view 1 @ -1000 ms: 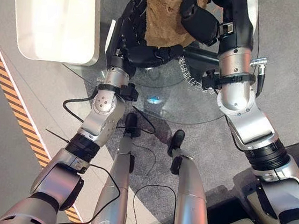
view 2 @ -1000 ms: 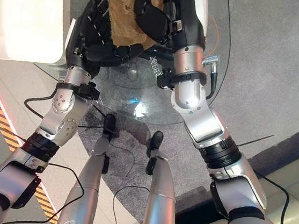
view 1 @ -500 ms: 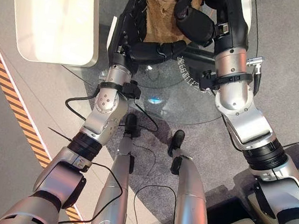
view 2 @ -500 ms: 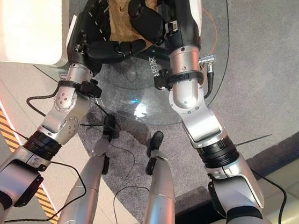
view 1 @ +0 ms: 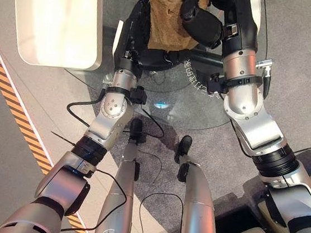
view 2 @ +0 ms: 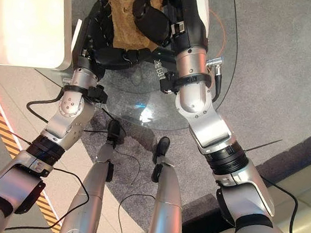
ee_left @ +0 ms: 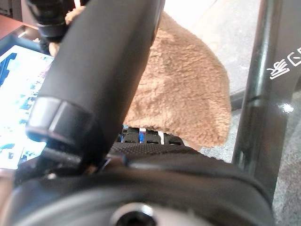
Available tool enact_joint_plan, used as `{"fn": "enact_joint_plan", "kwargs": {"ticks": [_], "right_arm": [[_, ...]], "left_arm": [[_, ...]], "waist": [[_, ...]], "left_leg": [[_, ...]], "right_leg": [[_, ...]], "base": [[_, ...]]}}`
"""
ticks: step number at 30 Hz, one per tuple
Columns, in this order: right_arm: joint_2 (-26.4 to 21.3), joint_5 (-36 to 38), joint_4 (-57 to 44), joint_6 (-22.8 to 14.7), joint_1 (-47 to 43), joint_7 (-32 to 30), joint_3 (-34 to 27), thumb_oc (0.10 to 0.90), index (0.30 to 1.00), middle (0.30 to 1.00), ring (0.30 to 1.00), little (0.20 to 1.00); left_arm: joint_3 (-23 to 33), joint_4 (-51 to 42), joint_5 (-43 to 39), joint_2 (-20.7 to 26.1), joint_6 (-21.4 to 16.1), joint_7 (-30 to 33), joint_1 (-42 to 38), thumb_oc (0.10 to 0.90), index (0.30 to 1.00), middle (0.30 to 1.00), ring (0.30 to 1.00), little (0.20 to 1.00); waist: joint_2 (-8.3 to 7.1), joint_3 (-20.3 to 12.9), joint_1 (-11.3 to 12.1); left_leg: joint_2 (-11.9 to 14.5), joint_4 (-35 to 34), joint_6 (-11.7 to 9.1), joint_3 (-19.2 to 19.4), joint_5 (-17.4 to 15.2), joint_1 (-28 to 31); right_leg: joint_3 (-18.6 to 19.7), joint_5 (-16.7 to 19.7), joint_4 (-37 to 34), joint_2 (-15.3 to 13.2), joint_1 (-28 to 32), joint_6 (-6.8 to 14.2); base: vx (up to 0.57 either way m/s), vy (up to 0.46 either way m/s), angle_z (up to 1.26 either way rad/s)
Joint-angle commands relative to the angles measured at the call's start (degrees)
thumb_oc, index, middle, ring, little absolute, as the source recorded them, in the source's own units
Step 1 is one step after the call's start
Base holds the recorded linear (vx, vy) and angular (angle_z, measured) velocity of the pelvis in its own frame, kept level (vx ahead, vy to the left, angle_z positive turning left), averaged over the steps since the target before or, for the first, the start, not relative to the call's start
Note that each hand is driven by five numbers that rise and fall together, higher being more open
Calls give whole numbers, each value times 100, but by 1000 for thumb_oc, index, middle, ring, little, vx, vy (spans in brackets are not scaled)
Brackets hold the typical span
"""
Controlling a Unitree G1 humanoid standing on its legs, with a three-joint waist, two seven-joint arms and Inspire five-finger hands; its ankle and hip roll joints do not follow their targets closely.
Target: Wipe the table with a cloth and put it in the basket.
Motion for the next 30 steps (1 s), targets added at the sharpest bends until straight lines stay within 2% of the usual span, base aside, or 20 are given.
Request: {"fn": "enact_joint_plan", "kwargs": {"ticks": [1,11,12,13,15,16,30], "right_arm": [[198,68,-1524,-989,-1393,12,-404,100,300,300,300,200],[295,97,-1572,-956,-1346,94,-385,100,300,300,300,200],[325,93,-1562,-956,-1332,103,-384,100,300,300,300,200],[329,91,-1561,-955,-1331,103,-384,100,300,300,300,200],[339,97,-1564,-961,-1309,113,-383,100,300,300,300,200],[343,92,-1565,-953,-1307,114,-379,100,300,300,300,200],[387,84,-1568,-962,-1336,117,-333,100,300,300,300,200]], "left_arm": [[-10,-354,376,-49,-620,9,-809,800,900,900,900,900],[-39,-381,242,-143,-744,-137,-800,800,900,900,900,900],[-52,-376,279,-168,-759,-162,-819,608,735,735,735,708],[-55,-373,285,-172,-761,-167,-824,550,686,686,686,650],[-71,-408,228,-188,-786,-208,-831,298,469,469,469,398],[-54,-443,200,-187,-780,-238,-833,100,300,300,300,200],[-148,-425,129,-265,-902,-402,-877,100,300,300,300,200]], "waist": [[-187,-150,55],[-192,-150,56],[-196,-150,50],[-197,-150,50],[-200,-150,43],[-197,-150,47],[-167,-150,8]], "left_leg": [[-129,542,171,481,-753,405],[-123,548,167,476,-744,395],[-120,538,168,480,-741,402],[-120,536,168,481,-740,403],[-116,538,167,484,-737,404],[-117,536,167,483,-738,405],[-107,531,158,488,-721,377]], "right_leg": [[130,689,-1236,288,733,129],[128,682,-1221,295,727,120],[127,687,-1227,295,732,120],[126,688,-1230,295,735,120],[130,690,-1229,297,735,117],[126,685,-1227,297,737,116],[160,690,-1230,295,701,116]], "base": [[0,0,0],[0,0,0],[0,0,0],[0,0,0],[0,0,0],[0,0,0],[0,1,-1]]}}
